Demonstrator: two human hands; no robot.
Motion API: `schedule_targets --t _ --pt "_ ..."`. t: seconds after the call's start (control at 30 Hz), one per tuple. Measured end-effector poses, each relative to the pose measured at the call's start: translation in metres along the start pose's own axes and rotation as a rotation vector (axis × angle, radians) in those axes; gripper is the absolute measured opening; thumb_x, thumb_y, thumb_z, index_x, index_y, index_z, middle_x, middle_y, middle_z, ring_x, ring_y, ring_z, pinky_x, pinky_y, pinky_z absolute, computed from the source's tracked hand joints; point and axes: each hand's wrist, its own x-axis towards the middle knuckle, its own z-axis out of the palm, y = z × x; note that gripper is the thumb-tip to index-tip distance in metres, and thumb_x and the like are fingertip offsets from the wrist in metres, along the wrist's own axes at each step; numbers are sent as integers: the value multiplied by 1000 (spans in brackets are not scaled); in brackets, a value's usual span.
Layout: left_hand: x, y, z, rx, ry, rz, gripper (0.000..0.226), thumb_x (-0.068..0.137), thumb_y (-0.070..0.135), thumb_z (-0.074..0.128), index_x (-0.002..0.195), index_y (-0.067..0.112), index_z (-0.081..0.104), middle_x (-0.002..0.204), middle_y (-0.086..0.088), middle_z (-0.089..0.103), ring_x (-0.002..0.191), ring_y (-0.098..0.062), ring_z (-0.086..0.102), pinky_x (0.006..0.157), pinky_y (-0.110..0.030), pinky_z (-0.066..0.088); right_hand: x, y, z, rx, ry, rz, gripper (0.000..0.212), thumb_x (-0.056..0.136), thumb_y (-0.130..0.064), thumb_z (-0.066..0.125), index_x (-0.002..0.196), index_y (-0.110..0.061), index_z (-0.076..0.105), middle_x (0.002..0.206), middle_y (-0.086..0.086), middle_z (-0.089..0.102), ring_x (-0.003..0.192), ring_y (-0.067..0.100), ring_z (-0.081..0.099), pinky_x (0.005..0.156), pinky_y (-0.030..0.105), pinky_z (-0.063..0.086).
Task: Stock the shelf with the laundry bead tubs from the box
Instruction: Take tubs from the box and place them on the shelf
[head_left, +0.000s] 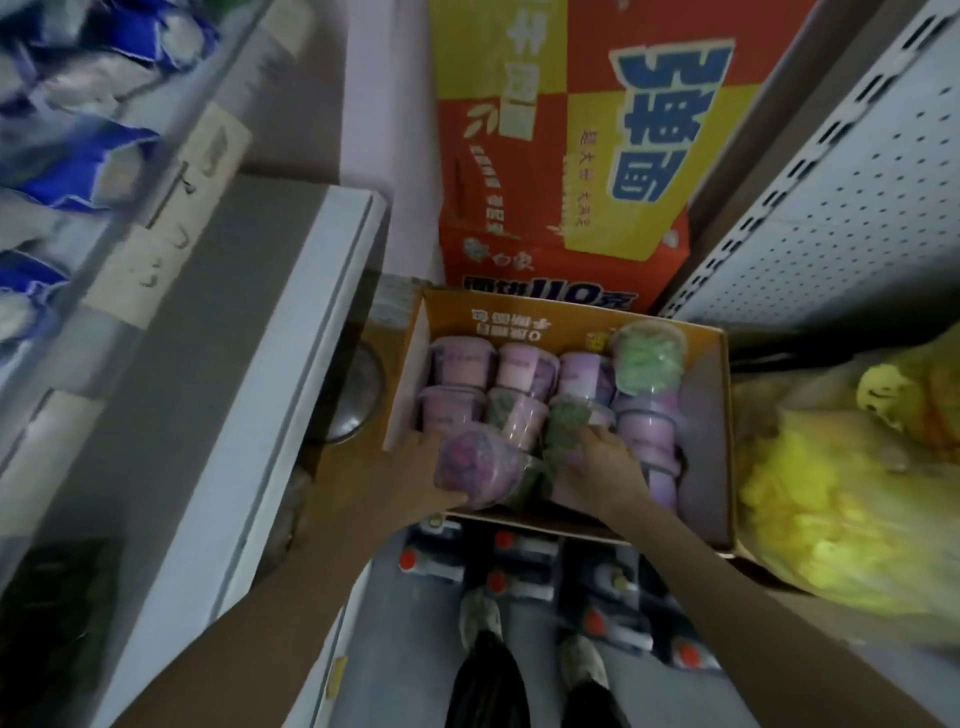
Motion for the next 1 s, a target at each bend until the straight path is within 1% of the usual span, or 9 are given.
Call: schedule_targets --t 0.07,0.13,0.2,0.33,0.43,0.6,0.77,0.87,1.0 --pt "14 4 13 -116 -66 0 98 51 89 52 128 29 42 121 7 57 109 -16 58 92 -31 48 1 12 2 41 -10 71 52 83 -37 44 126 -8 51 126 15 54 114 33 52 95 38 42" --pt "33 2 35 -141 -117 -41 109 40 88 55 132 31 35 126 4 55 111 -17 56 93 -38 49 2 23 3 61 -13 113 49 83 -27 48 130 -11 49 131 12 52 118 31 50 97 37 41" --pt "39 9 42 -137 -172 -63 121 41 83 61 141 28 19 140 -2 43 123 -25 47 100 -47 42 3 34 4 53 -23 138 50 84 -15 53 133 -14 48 133 8 51 121 28 48 99 37 39" --pt "50 16 45 -143 -110 -50 118 57 75 64 146 31 1 151 -6 22 132 -30 35 104 -48 38 4 49 5 78 12 193 45 85 -14 52 130 -16 51 128 9 55 116 29 51 96 38 40" --pt "66 18 40 -195 -74 35 99 68 67 62 145 31 11 149 -3 25 133 -28 35 103 -47 40 3 52 7 95 15 205 44 86 -14 52 130 -16 51 128 10 55 115 29 52 97 39 40" --pt "89 27 27 -481 73 106 69 85 27 65 142 20 28 142 -6 36 130 -23 39 105 -43 39 6 53 8 160 49 215 43 86 -12 52 129 -15 51 128 10 54 117 27 50 102 42 39" --pt "97 24 33 -467 298 -130 92 74 50 71 142 12 22 143 -12 35 129 -26 40 102 -42 43 10 54 14 195 77 226 43 86 -11 52 129 -13 51 129 11 53 118 29 49 103 43 39" --pt "97 26 42 -726 236 -275 101 70 55 72 143 12 16 141 -12 41 128 -28 45 104 -46 41 11 54 17 203 67 236 43 87 -12 53 130 -14 50 130 10 52 118 27 49 103 44 40" --pt "103 37 48 -803 187 -238 106 70 42 79 146 9 14 147 -12 31 134 -25 34 100 -29 29 15 57 17 203 69 226 43 87 -12 53 129 -14 51 128 10 53 118 28 49 102 42 40"
